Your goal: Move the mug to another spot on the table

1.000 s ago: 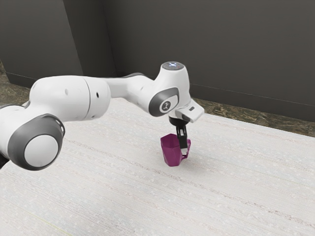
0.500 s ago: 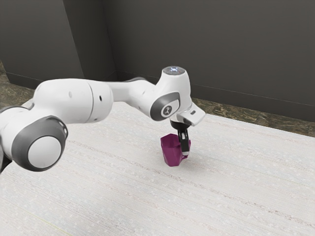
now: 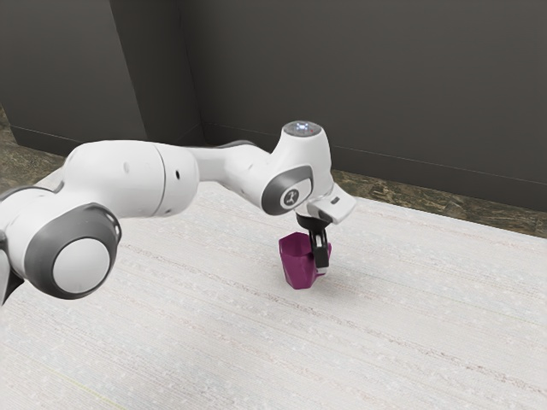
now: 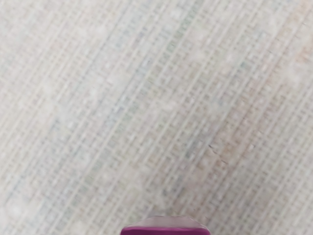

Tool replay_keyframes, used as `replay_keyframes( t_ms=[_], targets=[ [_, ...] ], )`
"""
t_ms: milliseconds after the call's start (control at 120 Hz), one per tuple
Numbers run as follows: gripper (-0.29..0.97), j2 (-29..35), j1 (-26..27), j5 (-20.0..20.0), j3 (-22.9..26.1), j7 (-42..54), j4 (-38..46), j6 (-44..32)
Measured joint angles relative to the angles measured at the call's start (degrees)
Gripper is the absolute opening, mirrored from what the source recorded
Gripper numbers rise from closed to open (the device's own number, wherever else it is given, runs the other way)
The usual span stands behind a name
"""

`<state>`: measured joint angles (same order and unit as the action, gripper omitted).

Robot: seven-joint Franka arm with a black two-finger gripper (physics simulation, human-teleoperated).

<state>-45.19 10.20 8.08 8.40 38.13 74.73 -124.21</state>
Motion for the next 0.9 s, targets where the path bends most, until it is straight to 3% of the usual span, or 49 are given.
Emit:
replay_keyframes(
  t_ms=[358, 508, 900],
  targets=[
    [0.31, -0.67, -0.01, 0.88, -0.61, 0.2, 0.24, -2.81],
    [0.16, -0.62, -0.02, 3.52, -0.66, -1.66, -0.01, -3.19],
    [0.01, -0.39, 0.49, 8.44, -0.53, -6.65, -6.3, 9.95]
  ],
)
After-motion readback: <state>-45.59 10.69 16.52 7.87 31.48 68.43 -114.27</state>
